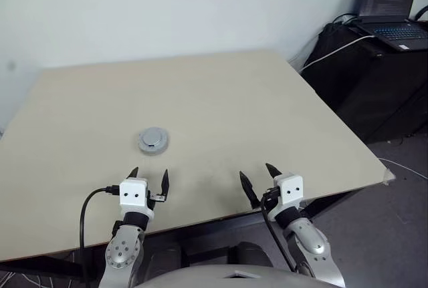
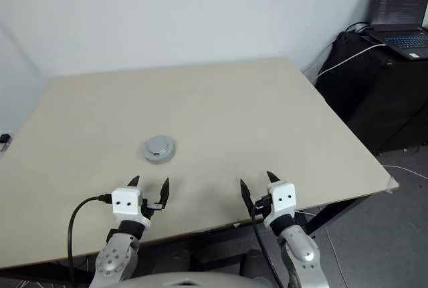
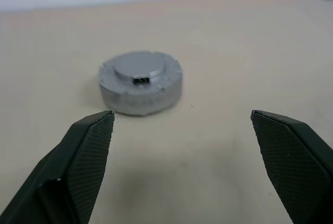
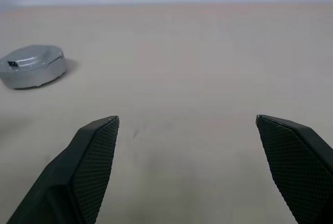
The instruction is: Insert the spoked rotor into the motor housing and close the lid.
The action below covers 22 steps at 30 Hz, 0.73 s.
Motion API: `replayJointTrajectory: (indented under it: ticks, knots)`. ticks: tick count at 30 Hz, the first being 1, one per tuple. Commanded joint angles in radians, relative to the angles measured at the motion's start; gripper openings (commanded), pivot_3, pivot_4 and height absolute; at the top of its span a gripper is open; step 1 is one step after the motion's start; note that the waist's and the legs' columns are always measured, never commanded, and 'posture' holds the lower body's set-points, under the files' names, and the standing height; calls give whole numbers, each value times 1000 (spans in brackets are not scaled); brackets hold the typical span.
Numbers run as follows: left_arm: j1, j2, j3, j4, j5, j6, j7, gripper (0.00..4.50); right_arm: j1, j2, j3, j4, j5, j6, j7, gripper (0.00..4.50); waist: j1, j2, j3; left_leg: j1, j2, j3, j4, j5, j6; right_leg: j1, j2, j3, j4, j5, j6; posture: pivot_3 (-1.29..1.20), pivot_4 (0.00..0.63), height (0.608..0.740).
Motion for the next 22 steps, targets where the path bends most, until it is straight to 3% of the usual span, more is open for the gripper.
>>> replayJointTrajectory:
  ticks: [1, 10, 22]
  knots:
    - [-15, -4, 3, 4, 14, -43, 8, 4456, 4, -5, -5, -148, 0, 75, -32, 4500, 0, 0, 0, 0, 0, 0, 0, 0, 0, 0, 0, 0, 0, 0, 0, 0, 0, 740]
    - [-29, -14, -11, 8, 9, -47, 1, 4456, 23, -1, 41, -326, -15, 238, -90, 4500, 1, 0, 0, 0, 0, 0, 0, 0, 0, 0, 0, -1, 0, 0, 0, 0, 0, 740]
    - [-39, -20, -16, 21, 11, -53, -1, 4456, 72, -1, 63, -317, -31, 192, -90, 4500, 0, -1, 0, 0, 0, 0, 0, 0, 0, 0, 0, -1, 0, 0, 0, 0, 0, 740]
